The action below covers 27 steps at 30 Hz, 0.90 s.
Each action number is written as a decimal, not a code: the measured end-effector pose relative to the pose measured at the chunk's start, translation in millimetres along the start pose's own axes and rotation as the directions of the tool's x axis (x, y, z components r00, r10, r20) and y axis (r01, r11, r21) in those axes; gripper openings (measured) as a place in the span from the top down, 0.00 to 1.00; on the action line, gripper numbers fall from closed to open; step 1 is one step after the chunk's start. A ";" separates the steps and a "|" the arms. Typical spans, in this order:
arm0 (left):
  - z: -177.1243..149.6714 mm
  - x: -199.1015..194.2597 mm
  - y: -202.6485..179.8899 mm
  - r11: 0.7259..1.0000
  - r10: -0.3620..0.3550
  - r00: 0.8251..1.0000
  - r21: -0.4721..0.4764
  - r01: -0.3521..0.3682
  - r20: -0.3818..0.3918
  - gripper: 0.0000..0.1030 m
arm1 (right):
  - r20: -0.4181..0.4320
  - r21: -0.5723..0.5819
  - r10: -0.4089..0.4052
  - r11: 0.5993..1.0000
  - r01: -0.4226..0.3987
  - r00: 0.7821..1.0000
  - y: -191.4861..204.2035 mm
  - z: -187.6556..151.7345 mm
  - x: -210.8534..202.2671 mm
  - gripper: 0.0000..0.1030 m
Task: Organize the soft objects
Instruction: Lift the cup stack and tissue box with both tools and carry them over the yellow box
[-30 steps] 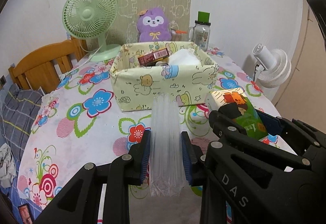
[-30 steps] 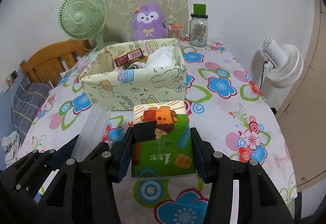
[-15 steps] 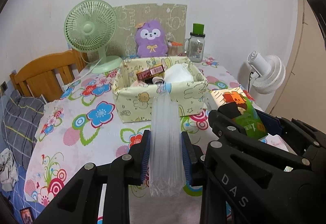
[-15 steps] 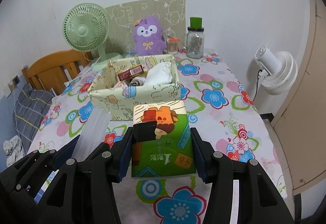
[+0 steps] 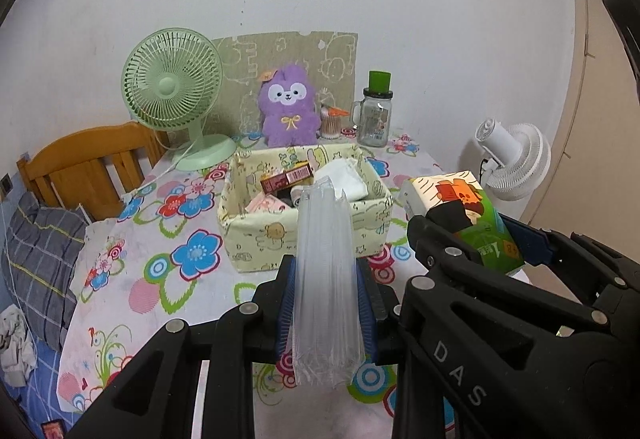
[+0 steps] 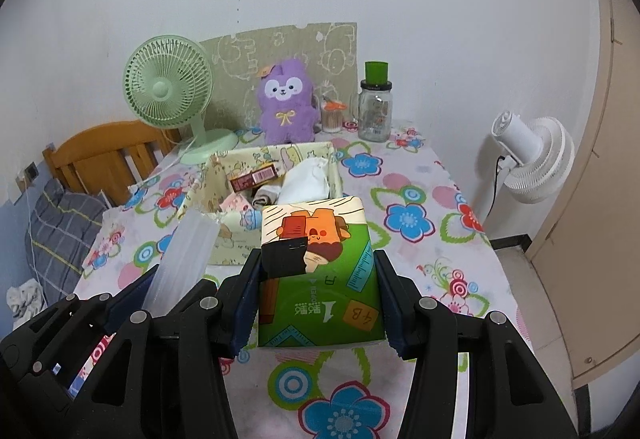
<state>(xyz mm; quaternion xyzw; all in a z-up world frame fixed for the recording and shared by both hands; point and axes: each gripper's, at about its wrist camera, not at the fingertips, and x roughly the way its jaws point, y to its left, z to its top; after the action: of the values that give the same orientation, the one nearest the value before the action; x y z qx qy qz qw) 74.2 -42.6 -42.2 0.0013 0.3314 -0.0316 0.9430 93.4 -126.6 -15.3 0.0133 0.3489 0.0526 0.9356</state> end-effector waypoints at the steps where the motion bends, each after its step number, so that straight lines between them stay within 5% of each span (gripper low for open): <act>1: 1.7 -0.6 0.2 1.000 0.000 1.000 -0.001 0.000 0.003 0.72 | 0.004 0.000 0.000 1.000 0.000 1.000 0.1 1.9 -0.8 0.46; 27: 59.3 19.3 15.5 1.000 0.007 0.998 0.010 -0.008 0.067 0.72 | 0.069 -0.018 0.005 1.000 -0.004 0.998 10.0 64.3 22.5 0.46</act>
<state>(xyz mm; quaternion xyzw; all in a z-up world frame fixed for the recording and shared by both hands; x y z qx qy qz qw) 127.2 -29.6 -8.3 0.0061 0.2994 -0.0298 0.9537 151.5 -113.5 19.3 0.0077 0.3159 0.0574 0.9470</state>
